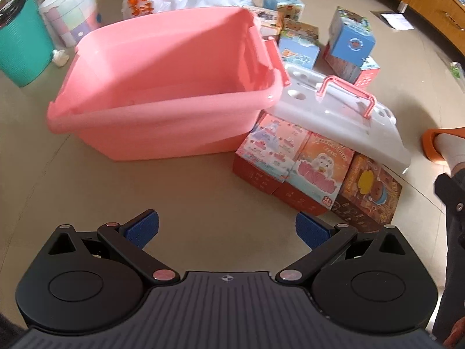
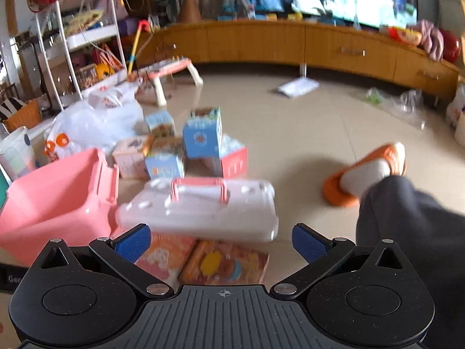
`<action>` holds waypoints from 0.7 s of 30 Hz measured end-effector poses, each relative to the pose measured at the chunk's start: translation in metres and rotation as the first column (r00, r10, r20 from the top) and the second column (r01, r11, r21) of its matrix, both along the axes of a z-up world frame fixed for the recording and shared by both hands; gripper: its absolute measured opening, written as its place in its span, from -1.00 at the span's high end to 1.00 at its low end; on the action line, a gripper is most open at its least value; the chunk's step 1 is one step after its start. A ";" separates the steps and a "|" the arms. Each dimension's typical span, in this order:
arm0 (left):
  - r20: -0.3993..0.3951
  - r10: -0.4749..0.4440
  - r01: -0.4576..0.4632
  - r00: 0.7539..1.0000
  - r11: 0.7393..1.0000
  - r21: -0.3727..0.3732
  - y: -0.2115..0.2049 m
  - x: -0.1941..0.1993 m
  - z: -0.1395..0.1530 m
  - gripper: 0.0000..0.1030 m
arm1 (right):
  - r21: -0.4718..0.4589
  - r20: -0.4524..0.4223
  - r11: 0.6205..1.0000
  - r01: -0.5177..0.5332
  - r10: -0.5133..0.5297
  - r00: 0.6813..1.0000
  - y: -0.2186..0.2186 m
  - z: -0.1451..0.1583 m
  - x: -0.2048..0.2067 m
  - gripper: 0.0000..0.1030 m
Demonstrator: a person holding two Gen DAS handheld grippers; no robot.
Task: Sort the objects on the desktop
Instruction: 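Reach the right gripper to the brown Capybara Artist box and grasp it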
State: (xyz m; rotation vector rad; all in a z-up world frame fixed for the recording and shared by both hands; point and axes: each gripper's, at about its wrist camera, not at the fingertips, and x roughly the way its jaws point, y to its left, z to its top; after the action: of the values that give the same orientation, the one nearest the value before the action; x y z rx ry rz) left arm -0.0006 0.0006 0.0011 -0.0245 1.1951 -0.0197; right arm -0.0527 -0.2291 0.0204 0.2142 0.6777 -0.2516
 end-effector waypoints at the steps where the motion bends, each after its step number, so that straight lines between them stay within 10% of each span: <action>1: 0.006 0.003 -0.003 1.000 1.000 0.001 0.001 -0.001 0.001 -0.99 | 0.017 -0.015 1.000 0.011 -0.011 1.000 -0.001 -0.005 0.001 -1.00; 21: -0.095 0.005 -0.011 0.995 0.998 -0.061 0.018 0.008 -0.033 -0.99 | 0.347 -0.266 0.899 0.269 -0.181 0.947 -0.044 -0.102 0.051 -0.98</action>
State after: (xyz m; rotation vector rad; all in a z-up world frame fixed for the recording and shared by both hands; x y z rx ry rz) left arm 0.0075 0.0191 -0.0323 -0.0855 1.2894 -0.0487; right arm -0.0016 -0.2734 -0.0819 0.6474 0.9297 -0.3718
